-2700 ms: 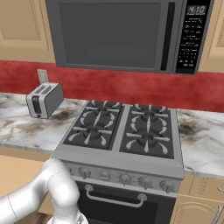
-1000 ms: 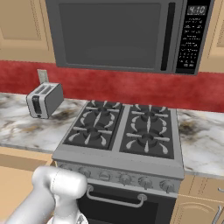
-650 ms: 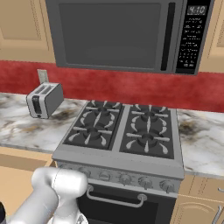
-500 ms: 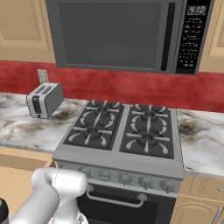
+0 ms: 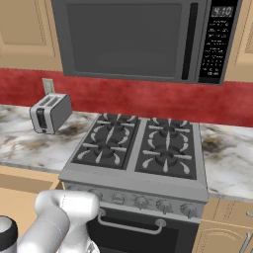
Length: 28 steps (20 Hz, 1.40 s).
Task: Take the tongs from the drawer on the left and place them on the dining counter next to the tray containing the hot dog.
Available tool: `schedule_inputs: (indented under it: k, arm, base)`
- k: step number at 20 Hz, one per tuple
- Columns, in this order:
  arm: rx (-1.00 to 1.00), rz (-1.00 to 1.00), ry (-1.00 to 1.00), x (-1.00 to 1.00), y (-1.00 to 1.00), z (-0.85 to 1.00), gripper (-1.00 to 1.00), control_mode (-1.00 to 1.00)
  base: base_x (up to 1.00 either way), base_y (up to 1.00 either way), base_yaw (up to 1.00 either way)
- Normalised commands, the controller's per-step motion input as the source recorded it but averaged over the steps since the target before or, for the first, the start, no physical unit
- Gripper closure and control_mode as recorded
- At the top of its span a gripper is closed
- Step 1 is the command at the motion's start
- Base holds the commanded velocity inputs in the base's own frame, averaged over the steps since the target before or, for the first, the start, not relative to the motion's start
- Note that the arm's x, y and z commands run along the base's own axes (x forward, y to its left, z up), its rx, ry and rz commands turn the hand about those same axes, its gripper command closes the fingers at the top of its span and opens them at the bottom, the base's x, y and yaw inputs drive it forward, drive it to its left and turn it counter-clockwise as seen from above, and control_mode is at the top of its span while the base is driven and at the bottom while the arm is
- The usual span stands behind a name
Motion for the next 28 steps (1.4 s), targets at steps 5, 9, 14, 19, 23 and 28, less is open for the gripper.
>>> schedule_inputs:
  k: [5, 9, 14, 19, 23, 28]
  arm:
    - [0.0, 0.02, 0.0, 0.21, 0.0, 0.23, 1.0, -1.0]
    - [0.0, 0.01, 0.0, 0.19, 0.0, 0.16, 1.0, -1.0]
    - [0.0, 0.02, 0.0, 0.18, 0.0, 0.1, 1.0, -1.0]
    - [0.0, 0.0, 0.0, 0.04, 0.0, 0.15, 1.0, -1.0]
    - [0.0, 0.0, 0.0, 0.01, -0.01, 0.22, 1.0, -1.0]
    - [0.0, 0.0, -0.01, 0.0, -0.09, 0.23, 1.0, -1.0]
  base:
    - [0.0, 0.0, 0.0]
    - [0.0, 0.0, 0.0]
    - [0.0, 0.0, 0.0]
    - [0.0, 0.0, 0.0]
    - [0.0, 0.0, 0.0]
    - [0.0, 0.0, 0.0]
